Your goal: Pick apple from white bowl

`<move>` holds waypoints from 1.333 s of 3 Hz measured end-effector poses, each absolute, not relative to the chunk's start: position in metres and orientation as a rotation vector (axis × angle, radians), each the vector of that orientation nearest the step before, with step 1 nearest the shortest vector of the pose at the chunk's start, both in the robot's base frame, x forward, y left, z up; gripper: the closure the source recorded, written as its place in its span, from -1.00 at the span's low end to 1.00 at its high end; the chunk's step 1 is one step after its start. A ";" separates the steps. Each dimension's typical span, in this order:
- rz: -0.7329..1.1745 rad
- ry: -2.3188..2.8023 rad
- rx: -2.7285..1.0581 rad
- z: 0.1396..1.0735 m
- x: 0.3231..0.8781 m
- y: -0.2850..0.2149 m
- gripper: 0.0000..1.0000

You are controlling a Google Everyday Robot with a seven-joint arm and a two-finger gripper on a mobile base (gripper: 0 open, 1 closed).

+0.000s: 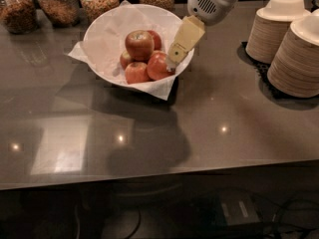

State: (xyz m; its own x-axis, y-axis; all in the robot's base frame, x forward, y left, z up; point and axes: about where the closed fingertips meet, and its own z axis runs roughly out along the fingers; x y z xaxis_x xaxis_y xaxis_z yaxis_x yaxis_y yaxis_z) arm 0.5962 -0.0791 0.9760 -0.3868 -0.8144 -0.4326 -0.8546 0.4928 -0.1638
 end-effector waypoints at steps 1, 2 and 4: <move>0.214 2.298 -1.319 0.971 0.591 -0.054 -0.92; 0.292 2.302 -1.278 0.965 0.590 -0.033 -0.55; 0.327 2.299 -1.254 0.948 0.589 -0.012 -0.46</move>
Offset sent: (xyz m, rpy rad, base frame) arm -0.0077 0.0690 -0.0170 0.2028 0.0841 -0.0619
